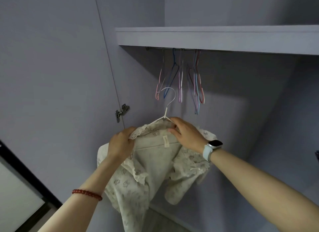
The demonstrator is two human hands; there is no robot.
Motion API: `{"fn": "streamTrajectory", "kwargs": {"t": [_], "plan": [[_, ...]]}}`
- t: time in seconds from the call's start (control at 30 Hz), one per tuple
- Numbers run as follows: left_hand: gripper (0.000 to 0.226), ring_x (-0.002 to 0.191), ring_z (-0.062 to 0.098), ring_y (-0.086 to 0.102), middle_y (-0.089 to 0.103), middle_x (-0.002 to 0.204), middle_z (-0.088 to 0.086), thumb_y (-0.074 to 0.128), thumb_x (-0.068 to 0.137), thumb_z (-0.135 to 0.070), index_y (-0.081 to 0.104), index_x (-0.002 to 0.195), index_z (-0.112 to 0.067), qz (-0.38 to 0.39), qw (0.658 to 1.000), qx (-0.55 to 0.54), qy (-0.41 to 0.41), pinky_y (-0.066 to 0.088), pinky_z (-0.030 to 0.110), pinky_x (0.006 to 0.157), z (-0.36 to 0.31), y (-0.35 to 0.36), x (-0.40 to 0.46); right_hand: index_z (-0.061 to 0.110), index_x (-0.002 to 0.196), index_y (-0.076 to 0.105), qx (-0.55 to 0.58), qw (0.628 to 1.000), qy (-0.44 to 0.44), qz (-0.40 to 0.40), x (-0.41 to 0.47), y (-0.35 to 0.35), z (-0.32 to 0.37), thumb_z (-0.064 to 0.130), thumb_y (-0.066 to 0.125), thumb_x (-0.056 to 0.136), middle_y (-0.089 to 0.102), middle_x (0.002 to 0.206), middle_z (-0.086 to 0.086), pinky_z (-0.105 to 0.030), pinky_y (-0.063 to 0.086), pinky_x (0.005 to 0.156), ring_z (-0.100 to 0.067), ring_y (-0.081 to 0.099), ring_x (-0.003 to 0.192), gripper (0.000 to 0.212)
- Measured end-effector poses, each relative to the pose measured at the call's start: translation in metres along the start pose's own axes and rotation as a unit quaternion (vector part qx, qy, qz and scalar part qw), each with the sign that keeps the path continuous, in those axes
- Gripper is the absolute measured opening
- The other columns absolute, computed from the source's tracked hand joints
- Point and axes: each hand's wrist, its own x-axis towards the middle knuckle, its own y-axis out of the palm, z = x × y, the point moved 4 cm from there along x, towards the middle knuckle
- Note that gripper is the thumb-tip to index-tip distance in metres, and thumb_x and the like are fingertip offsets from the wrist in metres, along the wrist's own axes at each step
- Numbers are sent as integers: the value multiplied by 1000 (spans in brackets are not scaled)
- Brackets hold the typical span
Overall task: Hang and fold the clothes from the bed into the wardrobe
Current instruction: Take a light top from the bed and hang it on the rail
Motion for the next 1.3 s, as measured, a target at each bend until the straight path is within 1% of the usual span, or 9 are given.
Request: {"fn": "streamTrajectory", "kwargs": {"t": [0.27,0.53,0.63,0.73,0.93,1.0,1.1,1.17,1.3], "plan": [[35,52,8,34,36,65,3,48,95,-39,47,76,-10,59,966,-199,-152,26,19,48,-1,-12,1,1,94,68,112,987,-21,-116,-4,17,-2,9,52,93,63,85,-13,-36,45,76,-29,61,80,18],[24,60,19,66,69,60,4,58,92,-25,66,82,-4,76,808,-464,-355,55,30,64,-8,-17,-3,5,93,70,39,983,-68,-163,-20,23,2,18,47,89,55,75,-9,-30,44,61,-21,56,64,27],[22,68,24,60,65,75,15,61,90,-18,64,72,-6,80,850,-415,-314,52,35,70,-7,-11,-2,4,95,72,50,978,-28,-202,-22,25,-7,0,57,83,53,74,-9,-21,42,62,-17,54,64,19],[20,67,17,51,58,76,4,58,90,-30,58,74,-18,125,971,-98,-180,43,25,64,-2,1,-19,3,99,72,83,965,20,-249,-22,18,-14,-3,60,84,49,75,-6,-11,34,65,-9,46,67,20],[64,116,31,43,32,132,12,54,89,-30,24,145,-23,62,976,83,-190,41,43,97,29,-9,-27,1,93,72,97,958,-23,-270,-24,5,-5,9,59,85,44,73,-1,-7,34,63,-7,42,63,18],[60,124,32,34,35,134,12,53,86,-34,34,142,-22,-65,984,164,-5,32,49,101,4,-18,-23,2,93,72,93,960,-39,-263,-23,5,-4,8,60,83,47,72,-5,-8,35,62,-8,43,63,17],[54,118,34,49,54,128,8,49,85,-45,51,131,-18,-16,965,160,208,42,48,94,-27,-3,-16,3,94,72,90,960,-73,-255,-23,7,4,6,61,82,50,72,-11,-17,40,60,-12,46,64,17],[40,104,30,58,64,111,4,52,90,-43,59,118,-16,85,975,150,143,45,35,78,-29,11,-9,4,94,72,96,957,-88,-260,-23,7,13,12,61,84,50,72,-9,-19,41,59,-12,47,63,17],[17,83,31,62,68,80,12,59,91,-24,70,94,-11,13,997,-53,55,40,29,64,-27,8,0,11,107,70,79,975,-79,-194,-19,-9,9,36,54,87,55,81,0,-22,45,67,-8,53,71,35]]}}
